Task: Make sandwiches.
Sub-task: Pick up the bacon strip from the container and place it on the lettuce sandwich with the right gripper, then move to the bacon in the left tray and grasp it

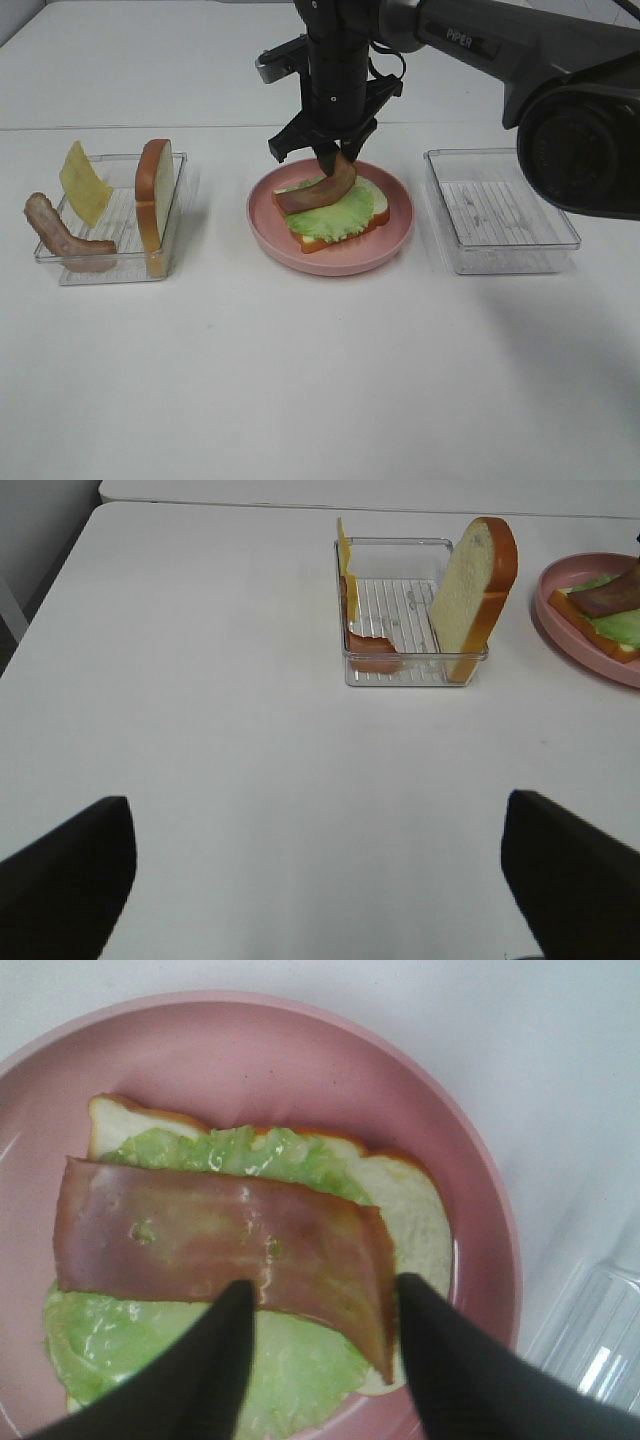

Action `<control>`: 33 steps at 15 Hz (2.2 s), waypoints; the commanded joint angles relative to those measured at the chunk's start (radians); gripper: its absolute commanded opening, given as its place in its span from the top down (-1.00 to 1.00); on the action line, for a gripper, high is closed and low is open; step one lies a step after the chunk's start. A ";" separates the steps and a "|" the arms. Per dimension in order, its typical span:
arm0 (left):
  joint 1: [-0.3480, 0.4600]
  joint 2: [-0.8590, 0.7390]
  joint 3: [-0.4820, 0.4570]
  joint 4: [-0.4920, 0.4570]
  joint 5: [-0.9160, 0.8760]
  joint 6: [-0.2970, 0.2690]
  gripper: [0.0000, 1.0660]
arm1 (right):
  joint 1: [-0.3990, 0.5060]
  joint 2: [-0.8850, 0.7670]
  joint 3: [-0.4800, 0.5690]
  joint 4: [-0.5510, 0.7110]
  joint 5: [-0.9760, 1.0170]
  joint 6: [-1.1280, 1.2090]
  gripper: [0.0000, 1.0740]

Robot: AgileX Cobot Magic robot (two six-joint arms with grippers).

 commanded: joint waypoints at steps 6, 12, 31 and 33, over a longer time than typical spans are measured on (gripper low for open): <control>0.002 -0.016 0.001 -0.007 -0.004 0.000 -0.71 | -0.004 -0.021 -0.011 -0.023 0.107 0.003 -0.81; 0.002 -0.016 0.001 -0.007 -0.004 0.000 -0.71 | -0.018 -0.209 0.000 0.004 0.111 -0.029 -0.80; 0.002 -0.016 0.001 -0.007 -0.004 0.000 -0.71 | -0.457 -1.400 1.269 0.087 0.073 -0.011 -0.80; 0.002 -0.016 0.001 -0.007 -0.004 0.000 -0.71 | -0.457 -1.600 1.381 0.086 0.062 -0.007 -0.80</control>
